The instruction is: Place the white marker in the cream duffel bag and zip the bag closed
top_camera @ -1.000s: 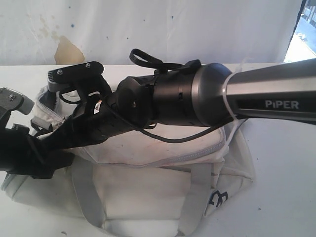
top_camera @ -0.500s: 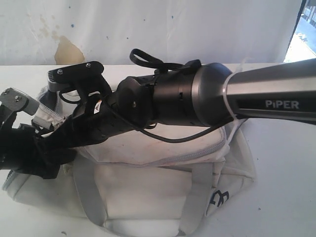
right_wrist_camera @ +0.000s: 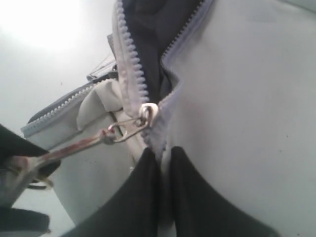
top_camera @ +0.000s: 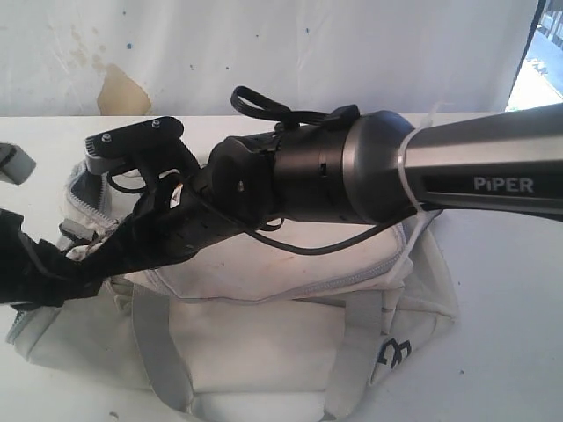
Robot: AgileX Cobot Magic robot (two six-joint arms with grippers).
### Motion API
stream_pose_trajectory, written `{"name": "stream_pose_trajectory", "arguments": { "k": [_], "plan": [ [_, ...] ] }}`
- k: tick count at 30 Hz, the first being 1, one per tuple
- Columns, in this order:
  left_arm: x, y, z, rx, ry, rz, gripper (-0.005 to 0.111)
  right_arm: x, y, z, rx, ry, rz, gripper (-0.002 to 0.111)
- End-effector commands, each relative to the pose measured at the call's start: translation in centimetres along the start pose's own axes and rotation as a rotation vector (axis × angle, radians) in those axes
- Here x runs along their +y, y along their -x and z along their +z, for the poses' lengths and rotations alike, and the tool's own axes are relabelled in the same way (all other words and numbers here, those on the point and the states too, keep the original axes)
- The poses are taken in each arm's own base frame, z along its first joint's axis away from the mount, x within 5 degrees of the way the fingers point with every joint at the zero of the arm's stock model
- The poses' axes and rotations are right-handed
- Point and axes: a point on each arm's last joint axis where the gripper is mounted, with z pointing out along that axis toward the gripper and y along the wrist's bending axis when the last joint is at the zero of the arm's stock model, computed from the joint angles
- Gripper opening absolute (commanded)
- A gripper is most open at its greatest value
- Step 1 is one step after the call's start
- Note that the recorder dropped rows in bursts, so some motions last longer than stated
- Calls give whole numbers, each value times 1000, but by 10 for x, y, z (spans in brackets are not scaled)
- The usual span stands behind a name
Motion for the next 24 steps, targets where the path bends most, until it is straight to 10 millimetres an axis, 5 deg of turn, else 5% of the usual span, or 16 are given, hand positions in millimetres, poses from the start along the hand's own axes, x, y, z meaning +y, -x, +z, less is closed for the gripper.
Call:
{"name": "stream_pose_trajectory", "arguments": {
  "k": [1,7,13,24],
  "plan": [
    [-12,14,-15,51,-83,-99,0,-9,-2,-1,32,-19,-27,0],
    [-12,38,-42,49,-132,-220,0,-9,-12,4,118,-6,-113,0],
    [13,45,-69,-17,-72,-383,0,-8,-11,4,103,-6,-155,0],
    [35,53,-54,-71,-96,-576,0,-2,-13,5,108,5,-318,0]
  ]
}}
